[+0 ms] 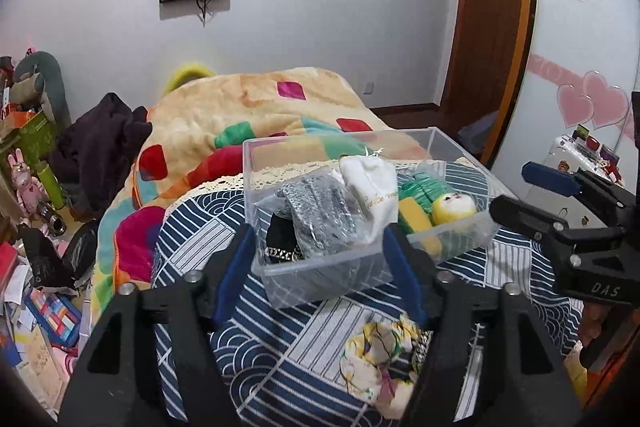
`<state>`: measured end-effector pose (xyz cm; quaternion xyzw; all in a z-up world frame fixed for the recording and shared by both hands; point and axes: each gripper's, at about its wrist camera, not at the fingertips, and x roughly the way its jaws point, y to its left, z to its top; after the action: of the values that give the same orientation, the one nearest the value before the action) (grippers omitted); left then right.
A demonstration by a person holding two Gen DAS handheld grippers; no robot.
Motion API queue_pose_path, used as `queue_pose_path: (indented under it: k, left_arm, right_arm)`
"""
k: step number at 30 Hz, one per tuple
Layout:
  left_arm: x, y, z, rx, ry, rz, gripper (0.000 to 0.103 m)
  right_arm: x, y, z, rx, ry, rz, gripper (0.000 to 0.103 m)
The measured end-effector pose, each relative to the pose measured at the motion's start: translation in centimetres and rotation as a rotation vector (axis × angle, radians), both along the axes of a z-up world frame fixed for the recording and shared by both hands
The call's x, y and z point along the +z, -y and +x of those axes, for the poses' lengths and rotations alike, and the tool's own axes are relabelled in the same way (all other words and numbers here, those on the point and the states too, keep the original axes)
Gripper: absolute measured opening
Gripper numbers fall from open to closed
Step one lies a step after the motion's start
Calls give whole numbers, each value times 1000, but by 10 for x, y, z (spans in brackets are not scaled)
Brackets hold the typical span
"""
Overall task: Organize soft objects
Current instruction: 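Grasp the floral scrunchie with the left tool while the right grasps the braided cord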
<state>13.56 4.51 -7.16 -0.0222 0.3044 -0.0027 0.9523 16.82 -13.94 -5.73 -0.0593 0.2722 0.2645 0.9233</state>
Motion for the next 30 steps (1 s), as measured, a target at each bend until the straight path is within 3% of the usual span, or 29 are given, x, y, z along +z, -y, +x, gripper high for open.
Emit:
queue_pose_path:
  k: [3, 11, 17, 21, 24, 27, 28, 30]
  left_arm:
    - [-2, 1, -11, 12, 8, 20, 83]
    - [-32, 7, -26, -1, -64, 56, 84]
    - [-62, 6, -27, -14, -150, 27, 84]
    - [-75, 7, -23, -27, -189, -7, 83]
    - [-82, 11, -19, -44, -211, -36, 70]
    - [-86, 13, -15, -58, -223, -60, 60]
    - [-87, 15, -15, -59, -219, -58, 56]
    - [-85, 19, -15, -76, -217, -62, 43]
  right_arm:
    - [-4, -4, -9, 35, -12, 11, 80]
    - [-46, -21, -20, 104, -104, -51, 82]
    - [-74, -19, -10, 100, -191, -99, 81]
    - [-89, -23, -9, 134, -238, -137, 62]
    - [-89, -25, -12, 144, -215, -153, 57]
    - [-86, -26, -15, 153, -200, -152, 33]
    - [-85, -26, -14, 154, -197, -148, 20]
    - [-84, -25, -13, 149, -200, -139, 9]
